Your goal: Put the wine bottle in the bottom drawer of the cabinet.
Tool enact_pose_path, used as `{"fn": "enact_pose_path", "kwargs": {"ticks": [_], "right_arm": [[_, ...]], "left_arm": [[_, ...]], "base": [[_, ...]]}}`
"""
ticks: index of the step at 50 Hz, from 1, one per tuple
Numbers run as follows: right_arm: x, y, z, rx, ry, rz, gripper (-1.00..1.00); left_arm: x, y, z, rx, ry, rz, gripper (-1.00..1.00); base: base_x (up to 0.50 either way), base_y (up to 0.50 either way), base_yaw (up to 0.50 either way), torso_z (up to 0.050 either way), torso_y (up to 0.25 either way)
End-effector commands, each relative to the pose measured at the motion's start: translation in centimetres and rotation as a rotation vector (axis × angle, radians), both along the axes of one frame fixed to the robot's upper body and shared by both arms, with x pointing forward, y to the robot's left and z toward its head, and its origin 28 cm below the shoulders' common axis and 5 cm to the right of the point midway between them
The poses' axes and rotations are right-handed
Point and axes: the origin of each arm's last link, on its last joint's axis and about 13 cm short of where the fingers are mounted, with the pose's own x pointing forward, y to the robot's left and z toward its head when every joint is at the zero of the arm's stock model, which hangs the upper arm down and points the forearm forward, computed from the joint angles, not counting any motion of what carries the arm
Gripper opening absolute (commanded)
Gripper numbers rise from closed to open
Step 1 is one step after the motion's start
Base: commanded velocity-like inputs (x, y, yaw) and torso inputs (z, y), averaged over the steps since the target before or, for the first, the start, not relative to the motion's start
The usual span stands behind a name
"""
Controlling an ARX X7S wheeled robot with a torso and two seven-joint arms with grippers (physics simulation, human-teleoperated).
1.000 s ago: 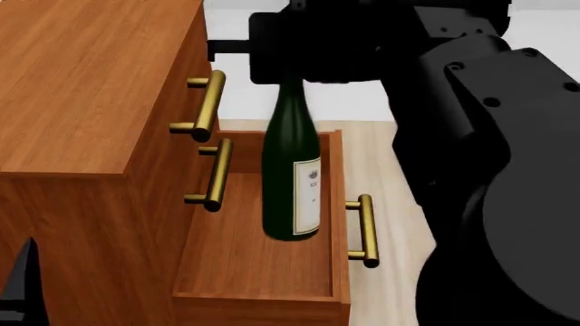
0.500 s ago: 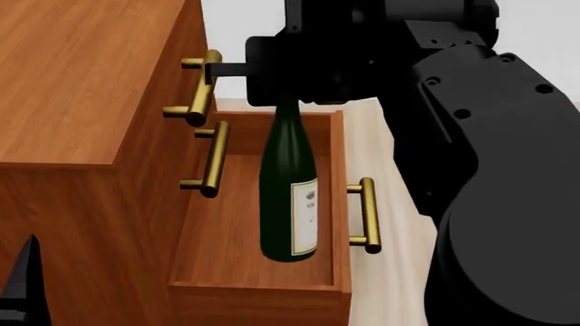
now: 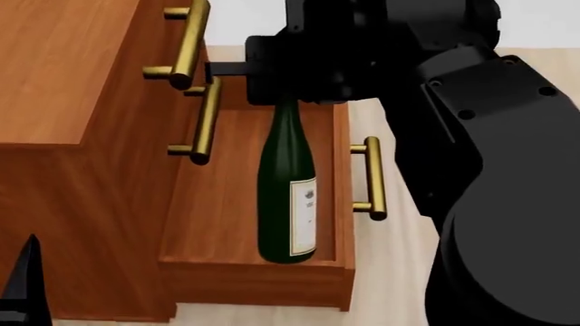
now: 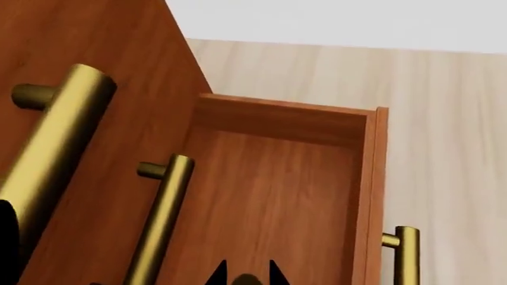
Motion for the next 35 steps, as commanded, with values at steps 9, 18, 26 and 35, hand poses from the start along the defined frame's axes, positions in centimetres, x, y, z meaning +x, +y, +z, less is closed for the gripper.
{"fn": "enact_pose_path", "kwargs": {"ticks": [9,18,26,35], "right_arm": [[0.1,0.3,-1.6,-0.001,0.036,0.029,-1.0],[0.1,0.5,-1.7,-0.012,0.03,0.042,-1.0],[0.0,0.7,-1.8,-0.05,0.027,0.064,-1.0],[-0.1,1.0,-2.2,-0.052,0.032,0.081,-1.0]], "left_arm": [[-0.1,0.0,0.2,0.05,-0.023,0.035,1.0],[-0.1,-0.1,0.1,0.051,-0.02,0.028,1.0],[-0.1,-0.1,0.1,0.049,-0.018,0.03,1.0],[-0.1,0.0,0.0,0.051,-0.017,0.032,1.0]], "base": [[0.0,0.0,0.0,0.0,-0.154],[0.0,0.0,0.0,0.0,-0.154],[0.0,0.0,0.0,0.0,-0.152],[0.0,0.0,0.0,0.0,-0.115]]}}
